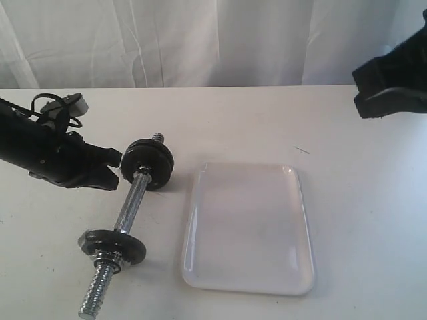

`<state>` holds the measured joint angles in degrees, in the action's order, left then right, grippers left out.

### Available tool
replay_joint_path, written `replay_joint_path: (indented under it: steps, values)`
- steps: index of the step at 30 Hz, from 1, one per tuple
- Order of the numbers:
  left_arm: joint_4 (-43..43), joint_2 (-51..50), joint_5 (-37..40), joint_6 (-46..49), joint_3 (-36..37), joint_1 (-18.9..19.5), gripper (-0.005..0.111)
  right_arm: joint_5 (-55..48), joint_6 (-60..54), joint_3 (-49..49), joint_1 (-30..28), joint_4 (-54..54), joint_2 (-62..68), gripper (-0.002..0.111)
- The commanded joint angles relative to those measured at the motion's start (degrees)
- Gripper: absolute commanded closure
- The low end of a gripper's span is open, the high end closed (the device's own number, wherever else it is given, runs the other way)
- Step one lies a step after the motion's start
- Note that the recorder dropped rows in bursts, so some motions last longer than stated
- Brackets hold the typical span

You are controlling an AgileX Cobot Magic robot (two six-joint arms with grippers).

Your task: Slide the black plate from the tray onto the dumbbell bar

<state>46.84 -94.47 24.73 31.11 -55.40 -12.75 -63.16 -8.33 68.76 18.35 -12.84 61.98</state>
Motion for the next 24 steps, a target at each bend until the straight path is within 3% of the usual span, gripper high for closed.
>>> replay_joint_path:
  steps: [1, 7, 13, 18, 24]
  values:
    - [0.5, 5.6, 0.9, 3.0, 0.0, 0.0, 0.107, 3.4, -0.6, -3.3, -0.2, 2.2, -2.4, 0.108]
    - [0.8, 18.6, 3.5, 3.4, 1.9, 0.0, 0.107, 8.3, -0.6, -11.1, -0.2, 2.2, -10.1, 0.108]
    - [0.8, 37.2, 1.7, 3.4, 9.8, 0.0, 0.107, 11.8, -0.6, -18.4, -0.2, 2.2, -20.4, 0.108]
    - [0.8, 51.8, 1.6, 3.4, 14.1, 0.0, 0.107, 7.1, -0.4, -20.2, -0.2, 2.0, -27.2, 0.108]
    - [0.5, 59.2, 0.3, 3.4, 14.1, 0.0, 0.107, 6.4, -0.4, -20.2, -0.2, 2.0, -31.6, 0.108]
